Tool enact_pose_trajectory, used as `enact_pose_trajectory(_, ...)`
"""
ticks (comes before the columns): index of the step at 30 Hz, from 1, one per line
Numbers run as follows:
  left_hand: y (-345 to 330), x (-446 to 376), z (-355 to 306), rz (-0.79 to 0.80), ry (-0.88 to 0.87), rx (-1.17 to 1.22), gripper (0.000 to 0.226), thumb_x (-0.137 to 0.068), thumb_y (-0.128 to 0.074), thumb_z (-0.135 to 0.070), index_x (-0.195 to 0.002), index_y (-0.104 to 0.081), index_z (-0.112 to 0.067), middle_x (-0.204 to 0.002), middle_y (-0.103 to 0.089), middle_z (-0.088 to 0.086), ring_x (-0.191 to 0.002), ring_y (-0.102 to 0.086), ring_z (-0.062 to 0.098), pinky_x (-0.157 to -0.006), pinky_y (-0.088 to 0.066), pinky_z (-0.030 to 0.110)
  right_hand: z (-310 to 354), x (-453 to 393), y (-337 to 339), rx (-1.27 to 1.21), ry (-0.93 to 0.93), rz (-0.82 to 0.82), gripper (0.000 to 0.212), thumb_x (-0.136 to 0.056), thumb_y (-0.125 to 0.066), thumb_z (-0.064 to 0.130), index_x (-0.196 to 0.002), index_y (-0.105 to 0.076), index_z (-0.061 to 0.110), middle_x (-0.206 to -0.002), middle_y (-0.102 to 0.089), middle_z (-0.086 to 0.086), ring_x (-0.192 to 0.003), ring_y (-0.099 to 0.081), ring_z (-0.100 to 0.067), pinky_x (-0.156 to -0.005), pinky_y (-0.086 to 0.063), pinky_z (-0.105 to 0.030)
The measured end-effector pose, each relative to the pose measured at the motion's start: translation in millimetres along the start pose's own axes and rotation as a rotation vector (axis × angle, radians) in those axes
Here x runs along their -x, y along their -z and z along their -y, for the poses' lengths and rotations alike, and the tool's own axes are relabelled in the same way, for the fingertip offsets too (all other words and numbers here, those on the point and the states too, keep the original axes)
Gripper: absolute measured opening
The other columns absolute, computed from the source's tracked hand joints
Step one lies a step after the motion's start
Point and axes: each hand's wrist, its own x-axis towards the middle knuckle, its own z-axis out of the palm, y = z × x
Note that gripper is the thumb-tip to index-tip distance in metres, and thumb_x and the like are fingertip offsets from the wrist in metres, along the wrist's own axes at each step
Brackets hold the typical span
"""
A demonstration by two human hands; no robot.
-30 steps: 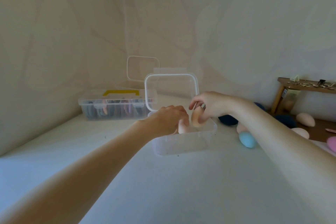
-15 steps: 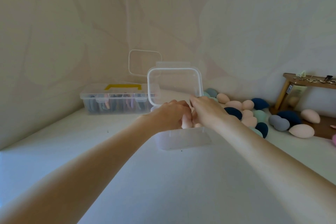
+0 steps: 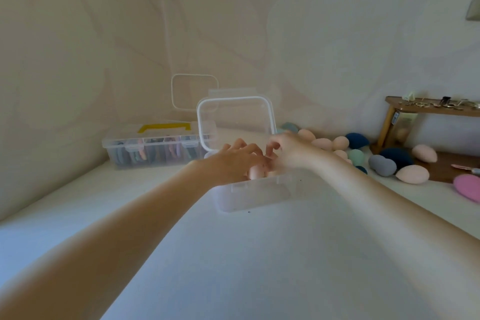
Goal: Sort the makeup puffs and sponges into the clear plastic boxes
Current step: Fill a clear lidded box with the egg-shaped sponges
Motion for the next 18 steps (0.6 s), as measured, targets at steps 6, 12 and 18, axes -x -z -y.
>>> enact_pose_trajectory(6,1,-1,-3,-0.044,0.011,0.101,0.055,-0.095,-0.048,-0.017,-0.141,-0.03,-0.042,-0.147,-0.033,-0.006,-0.13,-0.03,0.022,-0.102,-0.031,0.034,-37,-16,21,-0.224,-0.165,-0.149,0.02,-0.089,-0.05,0.012,-0.1,-0.066,0.015,-0.113,-0.064,-0.004,-0.11,-0.057,-0.024,-0.095,-0.045,-0.035)
enact_pose_trajectory(12,-4,-5,0,-0.075,0.005,0.148,0.052,-0.094,-0.051,-0.021,-0.139,-0.034,-0.042,-0.145,-0.035,-0.007,-0.131,-0.029,0.022,-0.105,-0.029,0.037,-53,-36,1,0.114,-0.223,0.029,0.034,-0.072,-0.04,0.053,-0.103,-0.051,0.045,-0.12,-0.048,0.001,-0.1,-0.051,-0.027,-0.082,-0.042,-0.037)
enact_pose_trajectory(18,-10,-8,4,-0.111,-0.012,0.167,0.053,-0.093,-0.053,-0.02,-0.138,-0.035,-0.041,-0.145,-0.037,-0.007,-0.13,-0.03,0.021,-0.106,-0.031,0.038,-48,-50,-13,0.22,-0.103,-0.002,0.032,-0.1,-0.036,0.023,-0.129,-0.043,0.013,-0.135,-0.039,-0.012,-0.117,-0.043,-0.03,-0.095,-0.036,-0.035)
